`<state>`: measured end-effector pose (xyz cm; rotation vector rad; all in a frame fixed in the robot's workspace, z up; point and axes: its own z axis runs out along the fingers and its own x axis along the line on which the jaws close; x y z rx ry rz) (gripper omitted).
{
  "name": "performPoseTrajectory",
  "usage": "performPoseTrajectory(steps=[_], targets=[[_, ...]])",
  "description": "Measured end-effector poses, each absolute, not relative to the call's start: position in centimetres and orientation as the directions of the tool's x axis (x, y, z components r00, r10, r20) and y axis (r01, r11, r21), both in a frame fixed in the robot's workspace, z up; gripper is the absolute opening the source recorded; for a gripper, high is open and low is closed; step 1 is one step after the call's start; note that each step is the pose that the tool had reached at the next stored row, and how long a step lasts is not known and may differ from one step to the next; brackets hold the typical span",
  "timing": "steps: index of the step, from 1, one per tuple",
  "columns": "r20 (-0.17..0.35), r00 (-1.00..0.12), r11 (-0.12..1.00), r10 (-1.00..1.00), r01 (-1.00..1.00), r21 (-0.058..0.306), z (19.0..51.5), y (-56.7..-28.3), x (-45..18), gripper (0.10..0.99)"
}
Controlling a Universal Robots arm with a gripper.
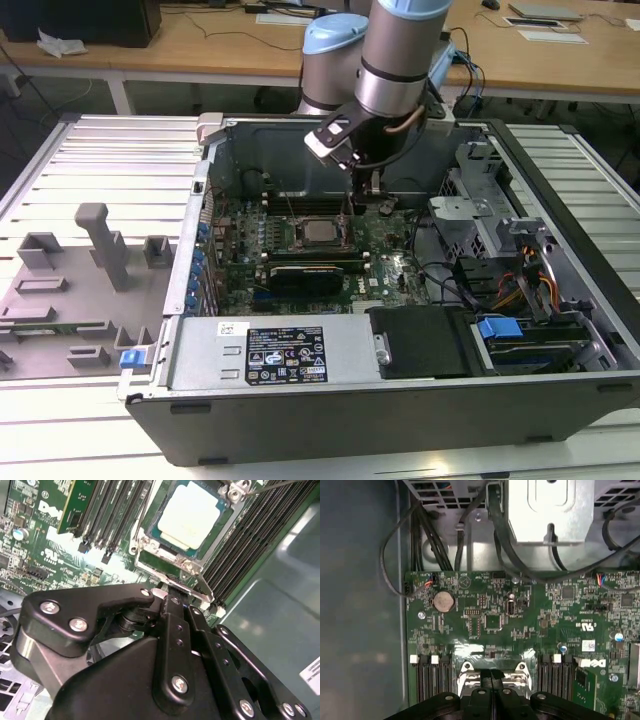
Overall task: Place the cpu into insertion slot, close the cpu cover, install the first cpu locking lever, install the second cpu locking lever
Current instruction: 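Close the cpu cover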
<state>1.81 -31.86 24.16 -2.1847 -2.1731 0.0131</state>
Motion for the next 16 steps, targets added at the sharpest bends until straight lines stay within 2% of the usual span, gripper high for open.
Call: performPoseTrajectory(steps=[16], targets=[[0.036, 0.013, -0.012, 0.999, 0.999, -0.04, 24.2, -31.7, -0.4, 0.106]])
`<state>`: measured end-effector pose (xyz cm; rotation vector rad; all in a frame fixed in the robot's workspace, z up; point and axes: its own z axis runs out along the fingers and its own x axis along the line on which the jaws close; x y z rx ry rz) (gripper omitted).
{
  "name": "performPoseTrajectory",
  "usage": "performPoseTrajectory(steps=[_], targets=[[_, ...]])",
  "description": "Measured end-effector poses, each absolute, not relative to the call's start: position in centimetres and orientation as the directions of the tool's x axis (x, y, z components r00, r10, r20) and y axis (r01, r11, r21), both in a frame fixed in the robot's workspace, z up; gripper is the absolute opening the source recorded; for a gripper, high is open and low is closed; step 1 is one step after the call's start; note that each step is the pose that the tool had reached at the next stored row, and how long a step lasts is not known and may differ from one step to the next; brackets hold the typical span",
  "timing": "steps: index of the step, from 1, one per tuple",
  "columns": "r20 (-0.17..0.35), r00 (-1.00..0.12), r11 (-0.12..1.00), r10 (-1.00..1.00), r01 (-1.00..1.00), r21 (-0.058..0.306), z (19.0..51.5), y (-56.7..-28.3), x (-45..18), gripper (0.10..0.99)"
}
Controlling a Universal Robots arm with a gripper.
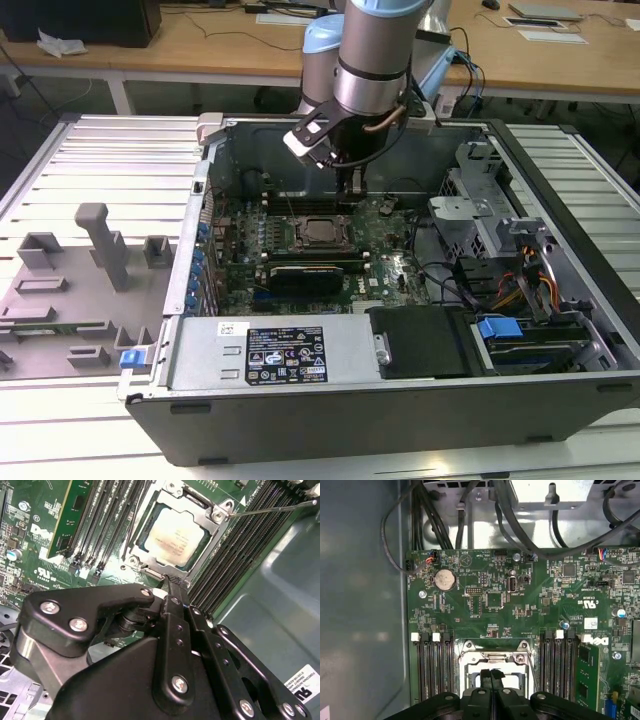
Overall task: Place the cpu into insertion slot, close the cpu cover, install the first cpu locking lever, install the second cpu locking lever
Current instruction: 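Close the cpu cover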
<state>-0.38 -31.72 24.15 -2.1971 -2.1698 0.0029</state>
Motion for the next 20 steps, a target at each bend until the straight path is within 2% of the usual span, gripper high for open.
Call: performPoseTrajectory(steps=[14, 15, 18, 20], targets=[[0.036, -0.01, 0.011, 0.999, 0.999, -0.038, 23.9, -31.8, -2.5, 0.106], [0.036, -0.021, 0.022, 0.999, 0.999, -0.038, 23.8, -31.8, -2.5, 0.106], [0.036, -0.168, 0.169, 0.985, 0.985, -0.038, 23.8, -31.8, -2.5, 0.106], [0.036, -0.189, 0.191, 0.981, 0.981, -0.038, 23.8, -31.8, -2.5, 0.106]])
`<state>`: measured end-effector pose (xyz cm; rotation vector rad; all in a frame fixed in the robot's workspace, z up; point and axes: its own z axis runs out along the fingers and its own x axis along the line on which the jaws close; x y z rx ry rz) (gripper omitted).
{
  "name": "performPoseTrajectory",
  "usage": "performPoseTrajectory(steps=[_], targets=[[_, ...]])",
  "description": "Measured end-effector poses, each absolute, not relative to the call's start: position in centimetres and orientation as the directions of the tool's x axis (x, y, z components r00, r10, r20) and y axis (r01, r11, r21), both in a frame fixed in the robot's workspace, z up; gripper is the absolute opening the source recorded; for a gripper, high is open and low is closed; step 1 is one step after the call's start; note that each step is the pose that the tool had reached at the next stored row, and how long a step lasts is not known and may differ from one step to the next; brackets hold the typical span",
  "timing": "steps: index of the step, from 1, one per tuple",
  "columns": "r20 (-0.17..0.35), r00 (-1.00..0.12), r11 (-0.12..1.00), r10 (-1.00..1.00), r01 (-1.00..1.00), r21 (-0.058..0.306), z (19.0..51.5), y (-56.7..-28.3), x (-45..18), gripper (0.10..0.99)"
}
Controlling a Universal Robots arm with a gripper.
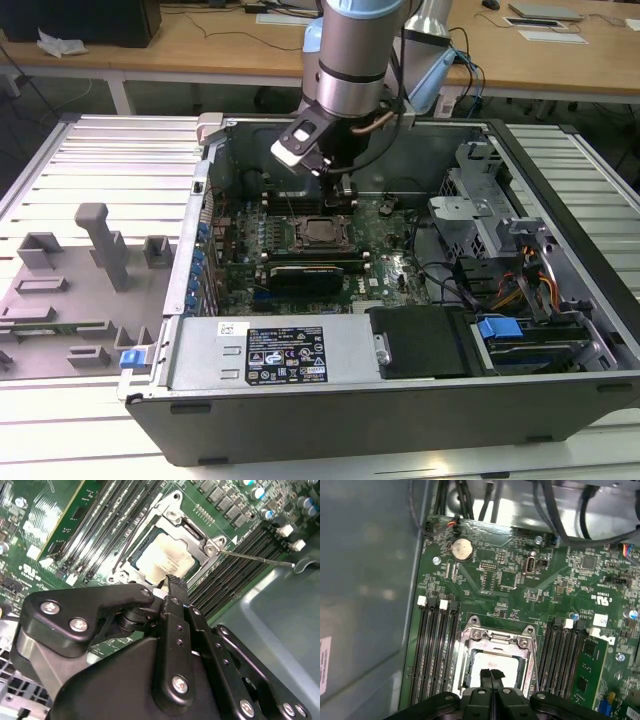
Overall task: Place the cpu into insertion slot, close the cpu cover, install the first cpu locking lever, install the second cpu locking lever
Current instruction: 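Close the cpu cover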
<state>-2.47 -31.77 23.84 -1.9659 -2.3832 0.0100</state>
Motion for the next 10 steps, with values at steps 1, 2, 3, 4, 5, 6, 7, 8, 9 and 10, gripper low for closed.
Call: performPoseTrajectory(steps=[1, 2, 3, 4, 5, 6, 7, 8, 9, 10], targets=[[0.036, -0.203, 0.204, 0.978, 0.978, -0.038, 23.84, -31.77, -2.47, 0.106], [0.036, -0.215, 0.216, 0.976, 0.976, -0.038, 23.84, -31.77, -2.47, 0.106], [0.036, -0.239, 0.24, 0.97, 0.97, -0.038, 23.84, -31.77, -2.46, 0.106], [0.036, -0.255, 0.256, 0.966, 0.966, -0.038, 23.84, -31.77, -2.46, 0.106], [0.036, -0.265, 0.266, 0.964, 0.963, -0.038, 23.84, -31.77, -2.46, 0.106], [0.036, -0.279, 0.28, 0.96, 0.959, -0.038, 23.84, -31.77, -2.46, 0.106], [0.036, -0.293, 0.294, 0.956, 0.955, -0.038, 23.84, -31.77, -2.46, 0.106], [0.035, -0.306, 0.307, 0.952, 0.951, -0.038, 23.83, -31.77, -2.46, 0.106], [0.035, -0.32, 0.321, 0.947, 0.946, -0.038, 23.83, -31.77, -2.46, 0.106], [0.034, -0.333, 0.334, 0.942, 0.942, -0.039, 23.83, -31.77, -2.46, 0.106]])
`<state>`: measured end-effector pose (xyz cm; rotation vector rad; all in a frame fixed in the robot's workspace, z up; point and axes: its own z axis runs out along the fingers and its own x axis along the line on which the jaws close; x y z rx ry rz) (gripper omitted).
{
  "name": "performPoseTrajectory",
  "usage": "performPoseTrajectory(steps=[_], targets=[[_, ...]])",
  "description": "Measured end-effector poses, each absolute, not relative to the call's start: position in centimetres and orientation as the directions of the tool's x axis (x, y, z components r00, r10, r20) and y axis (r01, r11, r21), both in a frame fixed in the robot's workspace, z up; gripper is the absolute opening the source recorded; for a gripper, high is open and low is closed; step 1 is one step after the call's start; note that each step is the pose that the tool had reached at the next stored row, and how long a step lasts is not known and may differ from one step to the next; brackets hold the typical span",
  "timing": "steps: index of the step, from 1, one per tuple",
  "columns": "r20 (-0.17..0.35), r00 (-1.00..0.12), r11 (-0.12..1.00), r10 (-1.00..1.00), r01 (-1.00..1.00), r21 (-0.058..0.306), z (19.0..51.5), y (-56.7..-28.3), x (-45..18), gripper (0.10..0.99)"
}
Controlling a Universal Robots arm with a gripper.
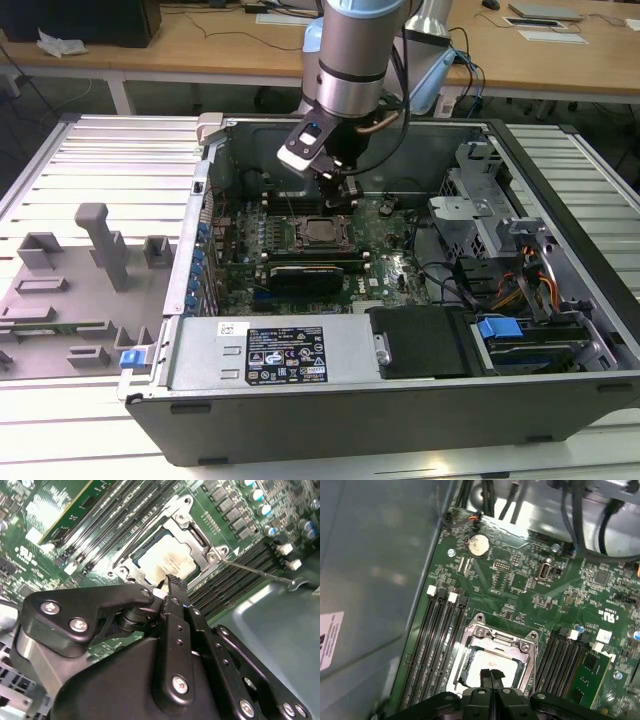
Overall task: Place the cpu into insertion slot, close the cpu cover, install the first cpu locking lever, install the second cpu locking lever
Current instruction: 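Close the cpu cover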
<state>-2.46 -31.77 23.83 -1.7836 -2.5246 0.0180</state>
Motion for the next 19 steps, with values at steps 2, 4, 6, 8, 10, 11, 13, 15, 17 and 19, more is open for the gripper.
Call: performPoseTrajectory(steps=[2, 4, 6, 8, 10, 11, 13, 15, 17, 19], targets=[[0.033, -0.367, 0.368, 0.93, 0.929, -0.039, 23.83, -31.77, -2.46, 0.106], [0.031, -0.414, 0.415, 0.91, 0.909, -0.04, 23.84, -31.77, -2.46, 0.106], [0.03, -0.466, 0.467, 0.884, 0.883, -0.041, 23.84, -31.77, -2.46, 0.106], [0.029, -0.513, 0.514, 0.858, 0.857, -0.041, 23.84, -31.77, -2.47, 0.106], [0.029, -0.553, 0.553, 0.833, 0.832, -0.041, 23.84, -31.77, -2.47, 0.106], [0.029, -0.566, 0.567, 0.824, 0.823, -0.041, 23.84, -31.77, -2.46, 0.106], [0.029, -0.604, 0.604, 0.797, 0.796, -0.041, 23.84, -31.77, -2.47, 0.106], [0.029, -0.65, 0.65, 0.76, 0.758, -0.041, 23.84, -31.77, -2.47, 0.106], [0.029, -0.712, 0.712, 0.702, 0.701, -0.041, 23.84, -31.77, -2.46, 0.106], [0.029, -0.743, 0.743, 0.669, 0.668, -0.041, 23.84, -31.77, -2.47, 0.106]])
